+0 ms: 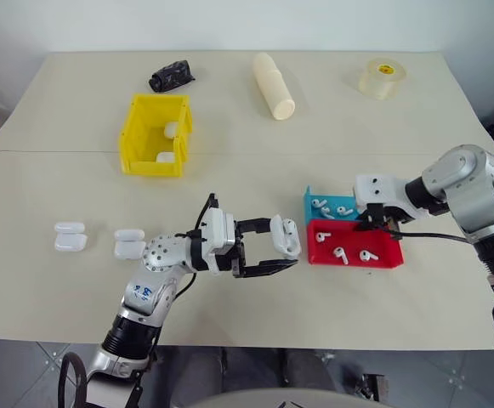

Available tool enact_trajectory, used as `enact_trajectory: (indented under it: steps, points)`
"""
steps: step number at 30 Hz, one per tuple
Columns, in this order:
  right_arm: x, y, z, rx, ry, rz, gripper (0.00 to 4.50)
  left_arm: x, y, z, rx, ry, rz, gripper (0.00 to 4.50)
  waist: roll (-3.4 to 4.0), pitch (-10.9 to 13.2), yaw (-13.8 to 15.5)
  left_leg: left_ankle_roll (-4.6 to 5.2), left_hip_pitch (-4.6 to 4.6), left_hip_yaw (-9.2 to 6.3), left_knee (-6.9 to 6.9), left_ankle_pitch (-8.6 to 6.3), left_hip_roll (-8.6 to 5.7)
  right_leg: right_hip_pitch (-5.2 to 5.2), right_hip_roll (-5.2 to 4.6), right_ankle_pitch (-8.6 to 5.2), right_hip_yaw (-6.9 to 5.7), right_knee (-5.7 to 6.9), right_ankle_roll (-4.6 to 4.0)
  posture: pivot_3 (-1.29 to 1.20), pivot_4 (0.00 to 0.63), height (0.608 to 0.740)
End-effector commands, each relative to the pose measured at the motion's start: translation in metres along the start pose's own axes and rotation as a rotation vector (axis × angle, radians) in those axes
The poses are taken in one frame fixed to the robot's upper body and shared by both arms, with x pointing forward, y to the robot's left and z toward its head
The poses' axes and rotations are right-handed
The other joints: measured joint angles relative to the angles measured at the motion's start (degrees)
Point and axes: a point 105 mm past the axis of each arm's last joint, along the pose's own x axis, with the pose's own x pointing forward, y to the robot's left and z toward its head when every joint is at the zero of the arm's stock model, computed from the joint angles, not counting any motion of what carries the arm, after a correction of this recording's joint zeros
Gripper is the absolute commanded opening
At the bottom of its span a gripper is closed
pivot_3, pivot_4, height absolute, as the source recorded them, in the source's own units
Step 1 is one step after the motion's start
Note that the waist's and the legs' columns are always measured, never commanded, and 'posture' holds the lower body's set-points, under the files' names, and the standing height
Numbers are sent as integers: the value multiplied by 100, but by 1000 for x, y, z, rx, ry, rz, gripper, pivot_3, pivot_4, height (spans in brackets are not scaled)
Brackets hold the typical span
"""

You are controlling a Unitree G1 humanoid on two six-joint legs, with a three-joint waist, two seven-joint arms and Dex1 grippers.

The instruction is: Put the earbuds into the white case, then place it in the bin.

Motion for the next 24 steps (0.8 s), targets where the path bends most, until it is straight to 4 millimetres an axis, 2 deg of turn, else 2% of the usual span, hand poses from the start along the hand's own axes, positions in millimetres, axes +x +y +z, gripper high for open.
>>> enact_trajectory:
  steps: [1, 7, 10, 15, 24]
  points:
    - [-2, 16, -2, -23, 5, 84, 276, 1, -2, 12, 27, -41, -15, 2780, 0, 0, 4, 0, 0, -1, 0, 0, 1, 0, 1, 0, -1, 0, 0, 0, 150, 740]
    - [0, 23, -8, -42, 11, 94, 276, 1, -3, 12, 23, -42, -21, 2780, 0, 0, 10, 0, 0, -2, 1, 0, 0, 2, 0, 0, -2, 0, 0, 0, 150, 740]
    - [0, 23, -8, -24, 5, 82, 886, 1, -3, 12, 20, -40, -26, 2780, 0, 0, 8, 0, 0, -3, 1, 0, 1, 3, 0, 0, -3, -1, 0, 0, 150, 740]
    - [-1, 24, -5, 4, -31, 69, 2474, 0, -3, 11, 18, -35, -34, 2780, -1, 0, 2, 0, 2, -2, 3, 0, 2, 5, 1, 0, -2, -1, 0, 0, 150, 740]
    - [-15, 25, 0, 14, -55, 37, 2474, 1, -3, 11, 14, -37, -47, 2780, -1, 1, 7, 0, 1, -2, 2, 0, 1, 4, 1, 0, -1, 0, 0, 0, 150, 740]
